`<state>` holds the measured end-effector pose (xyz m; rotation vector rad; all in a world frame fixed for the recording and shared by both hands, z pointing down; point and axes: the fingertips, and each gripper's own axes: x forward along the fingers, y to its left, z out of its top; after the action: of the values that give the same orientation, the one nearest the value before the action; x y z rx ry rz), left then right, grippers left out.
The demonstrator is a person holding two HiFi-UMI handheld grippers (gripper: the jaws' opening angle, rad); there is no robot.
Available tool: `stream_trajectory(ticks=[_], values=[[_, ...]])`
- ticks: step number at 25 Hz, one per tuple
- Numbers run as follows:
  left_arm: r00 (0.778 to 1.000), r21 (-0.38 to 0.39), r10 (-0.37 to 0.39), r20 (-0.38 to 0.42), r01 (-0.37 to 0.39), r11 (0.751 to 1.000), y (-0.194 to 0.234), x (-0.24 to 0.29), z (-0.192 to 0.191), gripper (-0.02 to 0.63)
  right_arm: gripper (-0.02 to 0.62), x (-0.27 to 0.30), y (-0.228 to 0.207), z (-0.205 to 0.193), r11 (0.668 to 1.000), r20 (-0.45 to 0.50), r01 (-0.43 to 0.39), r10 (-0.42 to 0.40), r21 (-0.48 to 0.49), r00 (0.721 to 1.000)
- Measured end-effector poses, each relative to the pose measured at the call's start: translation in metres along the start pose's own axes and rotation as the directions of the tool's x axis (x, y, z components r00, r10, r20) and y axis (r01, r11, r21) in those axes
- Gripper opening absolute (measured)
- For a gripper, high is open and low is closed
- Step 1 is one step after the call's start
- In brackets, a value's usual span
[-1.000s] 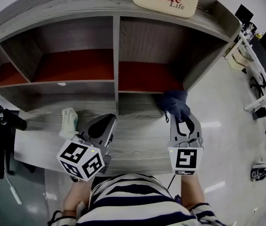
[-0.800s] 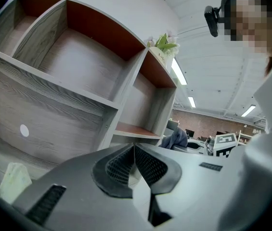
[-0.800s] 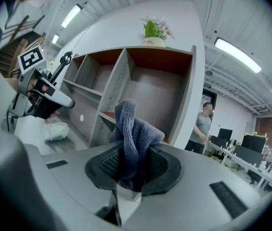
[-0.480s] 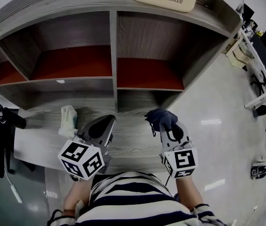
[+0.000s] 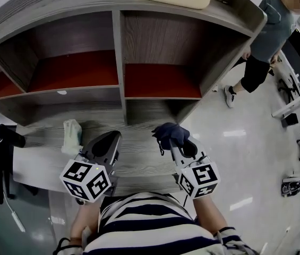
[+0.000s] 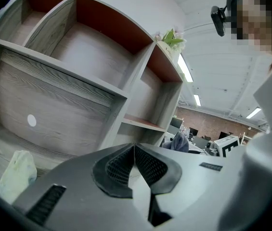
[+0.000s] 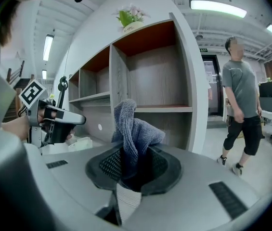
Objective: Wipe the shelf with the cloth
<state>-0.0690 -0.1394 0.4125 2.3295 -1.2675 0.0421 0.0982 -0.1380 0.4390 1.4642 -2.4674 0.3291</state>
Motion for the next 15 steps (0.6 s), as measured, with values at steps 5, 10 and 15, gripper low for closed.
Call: stream_trajectory(ticks=[5, 10, 15], values=[[1.0, 0.002, 0.003, 0.006, -0.003, 1.0, 0.0006, -0.0012, 0.0024, 0.023, 0.08, 0.0005, -0.0017, 0.0013, 1.0, 0.001, -0.005, 0.005, 0.026, 1.0], [1.0, 0.006, 0.008, 0.005, -0.008, 1.0, 0.0018, -0.0033, 0.0023, 0.023, 0.078, 0.0, -0.002, -0.0002, 0.999, 0.001, -0.001, 0.001, 0.037, 1.0], [1.0, 0.006, 0.006, 0.001, -0.006, 1.0, 0.0007, -0.0036, 0.0012, 0.023, 0.078, -0.0003, -0.0021, 0.001, 0.998, 0.006, -0.001, 0.001, 0.06, 1.0]])
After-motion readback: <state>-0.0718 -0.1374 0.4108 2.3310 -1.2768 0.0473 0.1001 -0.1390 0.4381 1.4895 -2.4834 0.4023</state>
